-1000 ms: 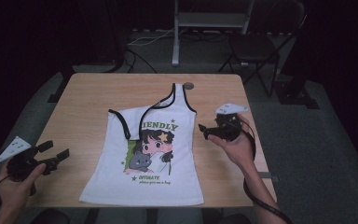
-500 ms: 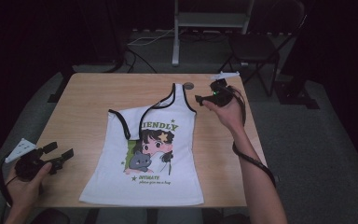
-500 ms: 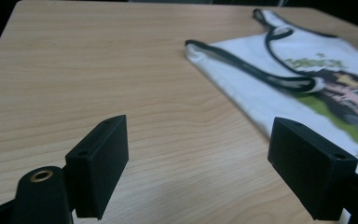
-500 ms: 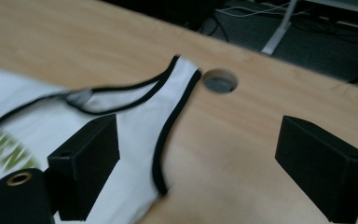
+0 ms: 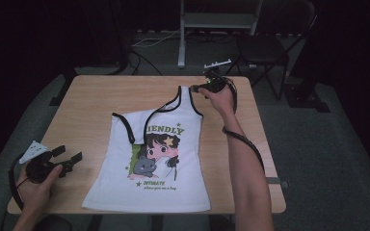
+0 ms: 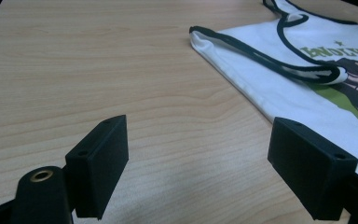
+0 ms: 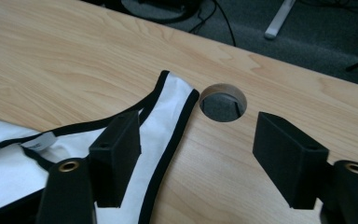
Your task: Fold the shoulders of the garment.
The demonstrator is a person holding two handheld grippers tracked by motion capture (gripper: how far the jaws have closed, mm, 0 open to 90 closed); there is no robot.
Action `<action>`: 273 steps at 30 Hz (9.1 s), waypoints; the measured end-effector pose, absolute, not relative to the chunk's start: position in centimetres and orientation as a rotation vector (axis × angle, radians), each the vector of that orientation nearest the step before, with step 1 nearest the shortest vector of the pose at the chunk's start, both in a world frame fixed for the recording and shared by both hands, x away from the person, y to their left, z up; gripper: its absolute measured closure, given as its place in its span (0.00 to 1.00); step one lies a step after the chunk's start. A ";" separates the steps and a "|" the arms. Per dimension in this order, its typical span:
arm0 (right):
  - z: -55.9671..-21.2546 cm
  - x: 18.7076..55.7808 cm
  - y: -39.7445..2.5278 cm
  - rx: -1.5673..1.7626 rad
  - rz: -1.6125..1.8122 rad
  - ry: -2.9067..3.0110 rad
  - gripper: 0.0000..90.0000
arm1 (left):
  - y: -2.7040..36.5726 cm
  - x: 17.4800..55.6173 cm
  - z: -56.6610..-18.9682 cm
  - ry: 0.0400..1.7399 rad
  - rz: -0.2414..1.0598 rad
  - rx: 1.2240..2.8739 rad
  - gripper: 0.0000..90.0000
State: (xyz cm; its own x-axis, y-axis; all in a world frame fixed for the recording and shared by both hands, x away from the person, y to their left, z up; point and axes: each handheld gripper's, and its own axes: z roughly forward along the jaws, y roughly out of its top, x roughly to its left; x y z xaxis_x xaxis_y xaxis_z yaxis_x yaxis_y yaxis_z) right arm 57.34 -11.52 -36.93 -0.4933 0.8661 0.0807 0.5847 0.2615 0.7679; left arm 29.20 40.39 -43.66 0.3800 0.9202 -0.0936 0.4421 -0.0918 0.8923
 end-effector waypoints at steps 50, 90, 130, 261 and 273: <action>-42.3 63.4 -6.7 1.476 1.114 2.204 0.95 | 40.3 29.1 -43.7 1.184 0.633 1.713 0.22; -41.7 46.8 -3.6 1.002 1.137 2.367 0.95 | 40.1 29.0 -43.6 1.164 0.672 1.744 0.22; -42.4 39.0 -4.9 0.720 1.092 2.519 0.88 | 40.1 28.8 -43.7 1.162 0.690 1.763 0.22; -41.6 36.2 -8.6 0.740 1.010 2.541 0.92 | 27.3 36.6 -40.6 0.479 0.536 2.446 0.90; -41.8 35.6 -9.1 0.737 0.998 2.539 0.91 | 27.8 36.0 -40.6 0.477 0.553 2.433 0.90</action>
State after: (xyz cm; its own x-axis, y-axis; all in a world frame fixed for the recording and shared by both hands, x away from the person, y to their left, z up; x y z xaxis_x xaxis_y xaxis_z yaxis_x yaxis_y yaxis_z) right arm 35.59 -9.05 -41.80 -0.8178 0.5668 -0.1000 0.3471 0.6242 0.6999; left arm 36.04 27.75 -40.61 0.8491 0.4515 0.2743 0.2052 -0.7603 0.6163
